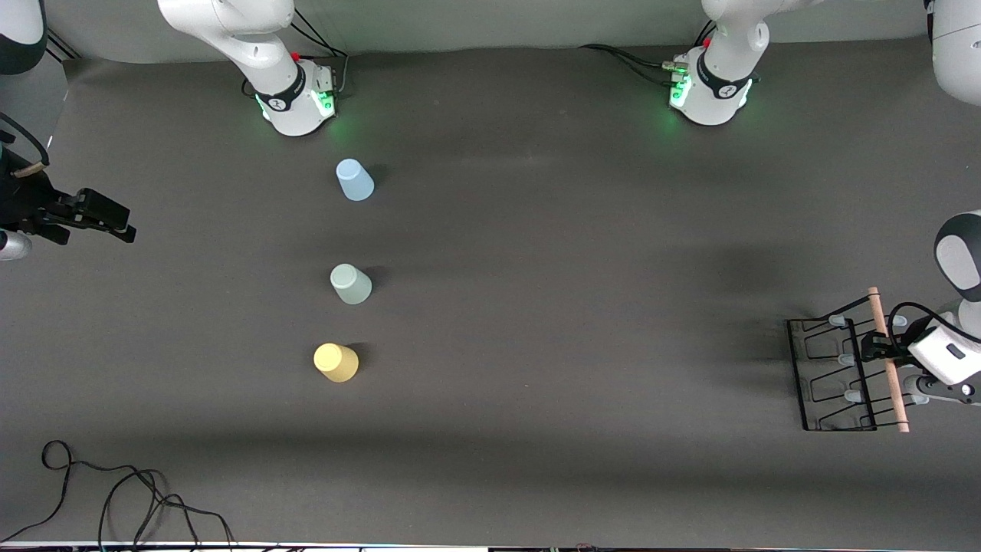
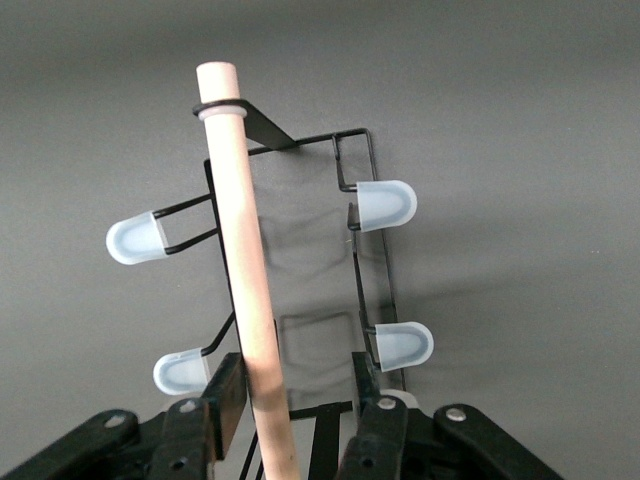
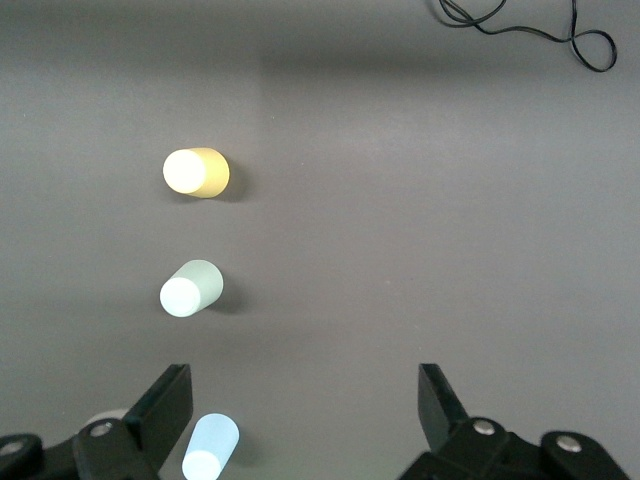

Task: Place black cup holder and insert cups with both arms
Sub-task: 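Lower the left gripper and grasp the rack's wooden dowel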

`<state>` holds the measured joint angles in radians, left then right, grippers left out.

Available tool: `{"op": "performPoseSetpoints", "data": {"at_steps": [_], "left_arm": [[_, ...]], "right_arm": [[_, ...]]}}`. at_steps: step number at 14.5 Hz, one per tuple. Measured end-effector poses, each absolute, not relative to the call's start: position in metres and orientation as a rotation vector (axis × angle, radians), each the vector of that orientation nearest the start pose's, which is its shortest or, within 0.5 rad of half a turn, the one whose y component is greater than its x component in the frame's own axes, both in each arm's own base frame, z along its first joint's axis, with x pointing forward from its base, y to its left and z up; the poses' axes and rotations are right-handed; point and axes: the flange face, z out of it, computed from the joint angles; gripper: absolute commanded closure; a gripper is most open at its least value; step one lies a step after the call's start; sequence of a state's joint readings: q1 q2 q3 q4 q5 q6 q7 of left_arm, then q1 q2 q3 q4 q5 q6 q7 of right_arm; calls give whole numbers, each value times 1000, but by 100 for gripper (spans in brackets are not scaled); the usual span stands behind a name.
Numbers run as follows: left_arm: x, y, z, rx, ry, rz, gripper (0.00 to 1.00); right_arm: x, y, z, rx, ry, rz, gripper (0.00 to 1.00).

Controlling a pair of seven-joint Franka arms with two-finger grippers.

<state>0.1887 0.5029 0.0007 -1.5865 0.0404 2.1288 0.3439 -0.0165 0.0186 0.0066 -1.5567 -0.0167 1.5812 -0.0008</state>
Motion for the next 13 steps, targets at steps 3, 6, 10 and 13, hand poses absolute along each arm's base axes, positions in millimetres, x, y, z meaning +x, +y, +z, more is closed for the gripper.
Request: {"op": "performPoseSetpoints", "data": {"at_steps": [3, 6, 10, 13], "left_arm": [[678, 133, 348, -3084, 280, -44, 49], [677, 139, 348, -3081, 286, -44, 61], [677, 142, 348, -3080, 288, -46, 74], [677, 142, 348, -3080, 288, -48, 100]], "right_arm": [[561, -7, 622, -3158, 14, -9, 0], [561, -7, 622, -3158, 14, -9, 0], [561, -8, 622, -3158, 15, -9, 0], [561, -8, 622, -3158, 15, -9, 0]]}}
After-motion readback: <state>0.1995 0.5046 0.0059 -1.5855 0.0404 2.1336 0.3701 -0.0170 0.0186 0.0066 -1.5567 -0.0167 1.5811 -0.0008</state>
